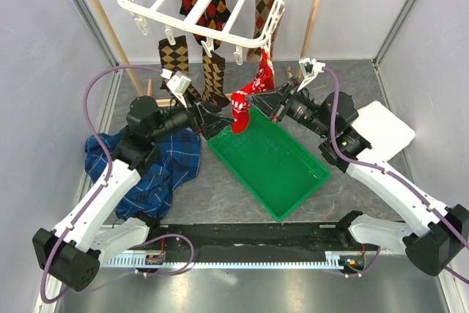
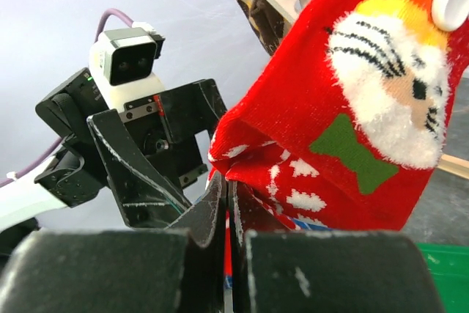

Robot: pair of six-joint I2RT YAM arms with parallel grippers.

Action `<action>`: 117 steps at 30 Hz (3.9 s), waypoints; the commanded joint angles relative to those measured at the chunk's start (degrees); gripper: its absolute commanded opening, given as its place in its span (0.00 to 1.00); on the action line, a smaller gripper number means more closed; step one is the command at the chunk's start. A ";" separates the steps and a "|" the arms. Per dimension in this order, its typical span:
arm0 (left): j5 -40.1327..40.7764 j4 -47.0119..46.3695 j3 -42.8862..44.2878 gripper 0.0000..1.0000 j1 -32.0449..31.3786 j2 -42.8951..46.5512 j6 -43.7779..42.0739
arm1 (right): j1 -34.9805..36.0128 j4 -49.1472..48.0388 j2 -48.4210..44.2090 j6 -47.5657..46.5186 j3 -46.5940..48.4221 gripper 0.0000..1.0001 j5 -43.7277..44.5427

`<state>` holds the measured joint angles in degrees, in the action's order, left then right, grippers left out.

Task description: Remove the socks clipped to the hanger

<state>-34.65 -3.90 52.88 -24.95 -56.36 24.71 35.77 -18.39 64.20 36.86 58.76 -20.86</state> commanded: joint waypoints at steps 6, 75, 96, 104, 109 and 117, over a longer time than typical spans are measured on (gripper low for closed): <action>-1.38 -5.06 5.56 0.85 -5.37 -7.61 -0.10 | -0.09 -2.26 -2.42 0.41 -1.37 0.00 -0.06; -5.33 -5.24 1.87 0.02 -6.16 -4.55 -0.54 | 0.00 24.50 2.15 -24.90 27.47 0.70 26.77; -7.71 -7.17 1.34 0.02 -6.16 -3.41 0.60 | 0.00 15.41 9.36 -35.02 25.70 0.61 23.24; -8.32 -7.61 1.17 0.02 -6.25 -2.35 0.95 | -0.09 11.45 11.29 -33.53 23.77 0.61 23.94; -8.85 -7.53 1.34 0.02 -6.25 -2.00 1.04 | 0.00 9.17 13.40 -33.26 24.56 0.54 24.11; -8.32 -7.26 1.26 0.02 -6.16 -1.91 0.78 | -0.17 7.14 13.58 -31.42 25.00 0.22 26.48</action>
<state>-41.87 -9.13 53.95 -31.00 -59.18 26.11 35.77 -6.94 78.61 4.34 82.83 3.86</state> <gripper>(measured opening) 0.032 0.285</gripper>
